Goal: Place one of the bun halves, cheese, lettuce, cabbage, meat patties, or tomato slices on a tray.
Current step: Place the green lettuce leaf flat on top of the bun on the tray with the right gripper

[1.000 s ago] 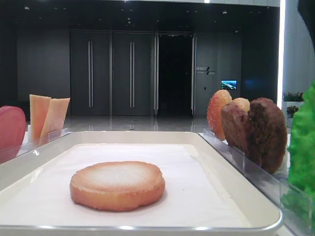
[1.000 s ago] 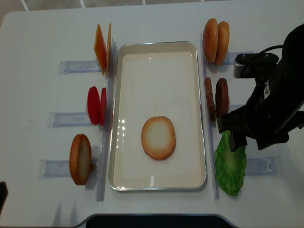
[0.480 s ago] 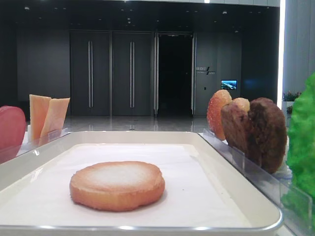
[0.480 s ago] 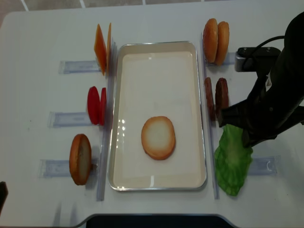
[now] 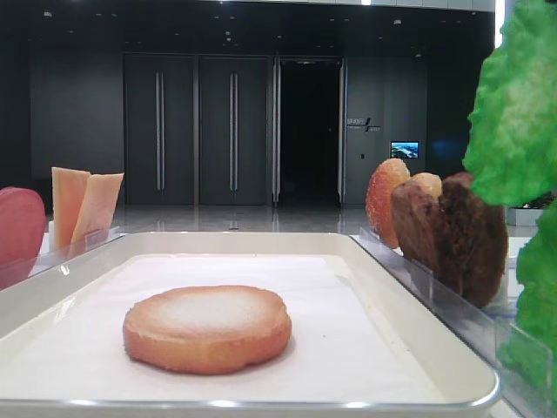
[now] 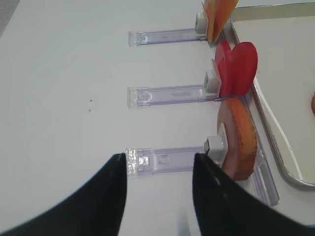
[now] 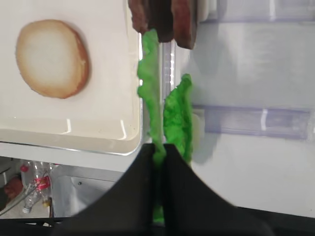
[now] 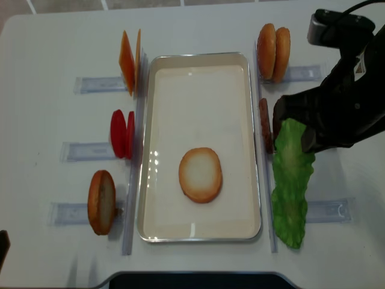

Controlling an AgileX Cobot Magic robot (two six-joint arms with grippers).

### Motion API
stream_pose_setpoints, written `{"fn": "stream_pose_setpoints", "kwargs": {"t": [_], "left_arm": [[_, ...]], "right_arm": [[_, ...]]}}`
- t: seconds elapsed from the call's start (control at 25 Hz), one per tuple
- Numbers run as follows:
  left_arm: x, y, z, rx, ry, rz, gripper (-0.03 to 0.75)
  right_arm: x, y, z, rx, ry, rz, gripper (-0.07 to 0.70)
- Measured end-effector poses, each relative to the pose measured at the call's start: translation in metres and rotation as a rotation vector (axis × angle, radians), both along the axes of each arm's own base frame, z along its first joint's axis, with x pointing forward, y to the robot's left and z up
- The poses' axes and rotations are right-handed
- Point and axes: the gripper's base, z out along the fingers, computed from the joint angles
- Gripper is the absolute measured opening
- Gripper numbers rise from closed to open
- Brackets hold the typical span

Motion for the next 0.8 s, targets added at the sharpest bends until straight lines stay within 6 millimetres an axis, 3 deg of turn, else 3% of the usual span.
{"fn": "stream_pose_setpoints", "kwargs": {"t": [0.44,0.8], "left_arm": [[0.000,0.000,0.000,0.001,0.000,0.000,0.338],[0.000,0.000,0.000,0.001,0.000,0.000,0.336]], "right_arm": [[-0.024,-0.014,0.029,0.071,-0.107,-0.022,0.031],[-0.034,-0.010,0.037,0.160,-0.078,-0.042,0.031]]}}
